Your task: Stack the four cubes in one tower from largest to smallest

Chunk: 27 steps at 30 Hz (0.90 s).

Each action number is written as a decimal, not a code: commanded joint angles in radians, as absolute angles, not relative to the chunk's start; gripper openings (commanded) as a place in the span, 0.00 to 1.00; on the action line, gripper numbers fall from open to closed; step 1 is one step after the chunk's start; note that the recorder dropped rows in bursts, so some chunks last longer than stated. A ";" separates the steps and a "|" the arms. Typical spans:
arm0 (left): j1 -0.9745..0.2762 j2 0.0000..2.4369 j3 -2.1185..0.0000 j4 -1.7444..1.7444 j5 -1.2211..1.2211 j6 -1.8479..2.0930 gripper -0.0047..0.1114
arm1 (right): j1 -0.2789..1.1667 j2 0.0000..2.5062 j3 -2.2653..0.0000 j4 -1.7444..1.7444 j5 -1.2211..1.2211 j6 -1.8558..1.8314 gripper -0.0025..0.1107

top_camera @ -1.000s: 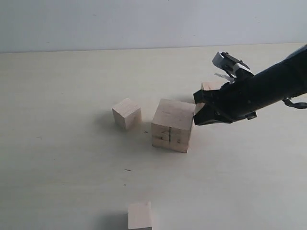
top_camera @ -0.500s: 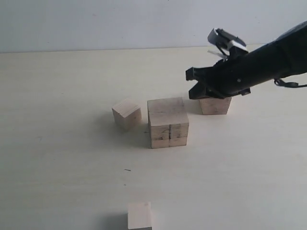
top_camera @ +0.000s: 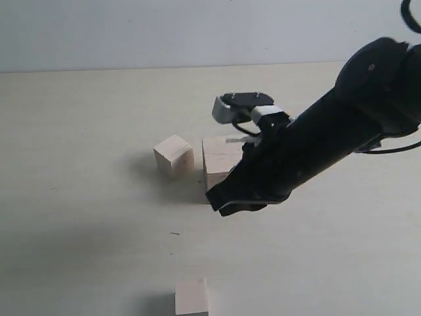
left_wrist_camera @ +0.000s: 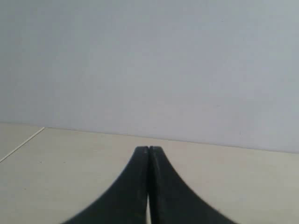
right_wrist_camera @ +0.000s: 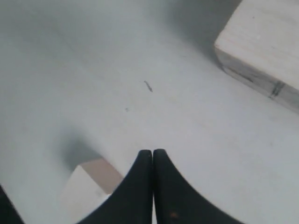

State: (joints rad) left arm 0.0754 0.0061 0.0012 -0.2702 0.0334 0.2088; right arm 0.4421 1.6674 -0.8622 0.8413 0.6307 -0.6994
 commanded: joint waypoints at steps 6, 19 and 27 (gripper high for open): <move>0.071 0.000 0.000 -0.277 0.033 0.211 0.04 | 0.483 1.796 -0.855 0.785 0.330 -0.640 0.02; 0.071 0.000 0.000 -0.277 0.033 0.211 0.04 | 0.483 1.830 -0.856 0.977 0.158 -0.648 0.02; 0.071 0.000 0.000 -0.277 0.033 0.211 0.04 | 0.483 1.675 -0.856 0.957 0.401 -0.639 0.02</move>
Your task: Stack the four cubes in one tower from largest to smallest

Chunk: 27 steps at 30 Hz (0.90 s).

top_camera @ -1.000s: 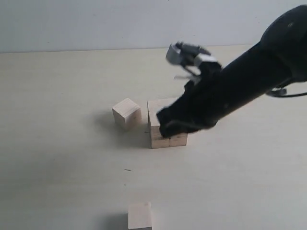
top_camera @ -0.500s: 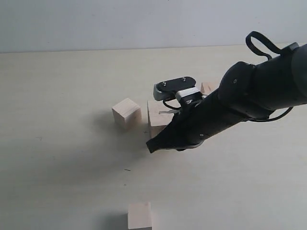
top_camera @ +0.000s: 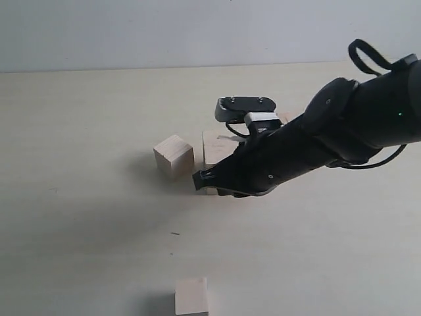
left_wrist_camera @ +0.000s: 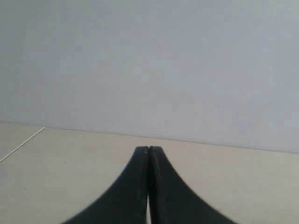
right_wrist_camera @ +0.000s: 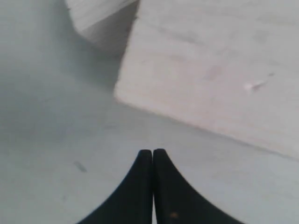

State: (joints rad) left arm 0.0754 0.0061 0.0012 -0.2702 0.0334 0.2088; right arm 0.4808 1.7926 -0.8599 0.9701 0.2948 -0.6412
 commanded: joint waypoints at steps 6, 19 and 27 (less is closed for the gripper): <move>0.071 0.000 0.000 -0.277 0.033 0.211 0.04 | 0.442 1.448 -0.856 0.844 0.023 -0.496 0.02; 0.071 0.000 0.000 -0.277 0.033 0.211 0.04 | 0.271 1.712 -0.856 0.884 0.032 -0.678 0.05; 0.071 0.000 0.000 -0.277 0.033 0.211 0.04 | 0.271 1.712 -0.898 0.722 -0.035 -0.738 0.65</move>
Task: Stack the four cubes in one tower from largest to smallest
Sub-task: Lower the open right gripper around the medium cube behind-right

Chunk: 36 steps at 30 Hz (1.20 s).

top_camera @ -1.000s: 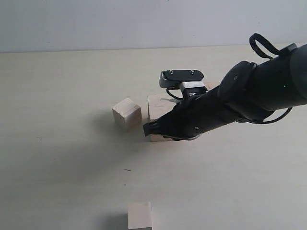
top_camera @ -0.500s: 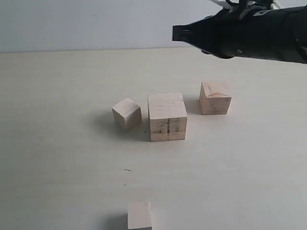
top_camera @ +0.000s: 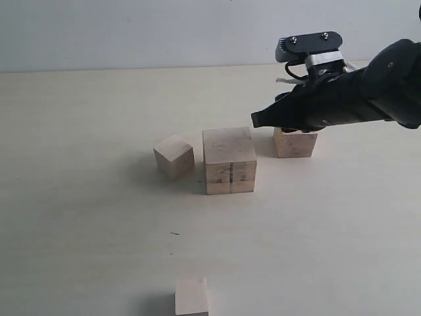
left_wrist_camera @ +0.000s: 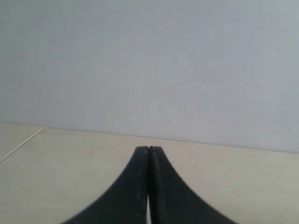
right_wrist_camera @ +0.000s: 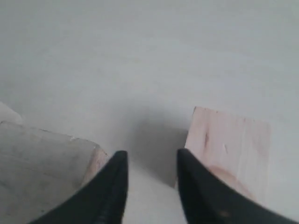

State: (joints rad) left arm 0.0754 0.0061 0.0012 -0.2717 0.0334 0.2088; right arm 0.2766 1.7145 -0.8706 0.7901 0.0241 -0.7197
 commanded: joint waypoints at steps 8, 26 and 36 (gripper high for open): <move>0.071 0.000 0.000 -0.277 0.033 0.211 0.04 | 0.271 1.712 -0.936 0.723 -0.102 -0.916 0.95; 0.071 0.000 0.000 -0.277 0.033 0.211 0.04 | 0.271 1.712 -0.939 0.363 0.256 -1.180 0.95; 0.071 0.000 0.000 -0.277 0.033 0.211 0.04 | 0.179 1.698 -0.939 0.081 0.051 0.006 0.95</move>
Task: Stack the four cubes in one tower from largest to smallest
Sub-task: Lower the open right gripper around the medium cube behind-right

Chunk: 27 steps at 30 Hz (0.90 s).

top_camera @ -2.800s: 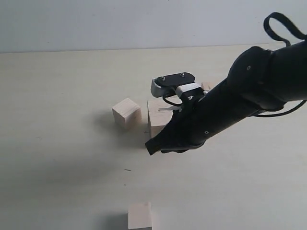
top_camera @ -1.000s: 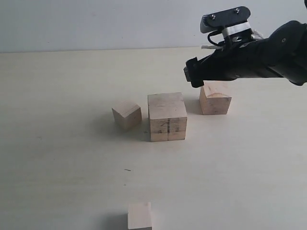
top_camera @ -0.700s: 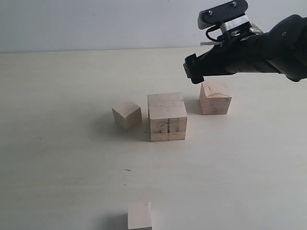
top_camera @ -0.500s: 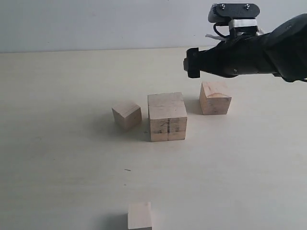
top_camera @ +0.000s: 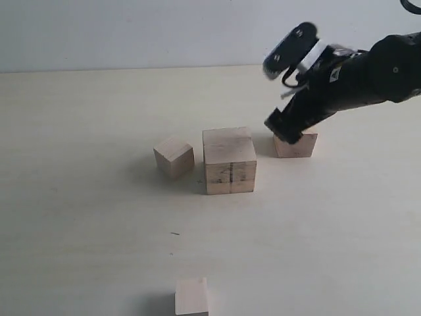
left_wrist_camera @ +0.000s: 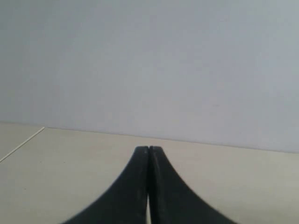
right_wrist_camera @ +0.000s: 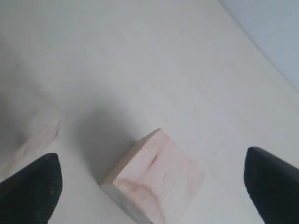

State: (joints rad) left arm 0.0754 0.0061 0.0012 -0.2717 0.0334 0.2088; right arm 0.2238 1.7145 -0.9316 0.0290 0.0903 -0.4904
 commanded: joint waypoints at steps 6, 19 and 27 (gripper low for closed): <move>0.071 0.000 0.000 -0.277 0.033 0.211 0.04 | 0.163 1.700 -0.939 0.135 0.107 0.443 0.95; 0.071 0.000 0.000 -0.277 0.033 0.211 0.04 | 0.175 1.710 -0.939 0.068 0.128 0.106 0.95; 0.071 0.000 0.000 -0.277 0.033 0.211 0.04 | 0.185 1.840 -0.939 0.076 0.027 0.055 0.95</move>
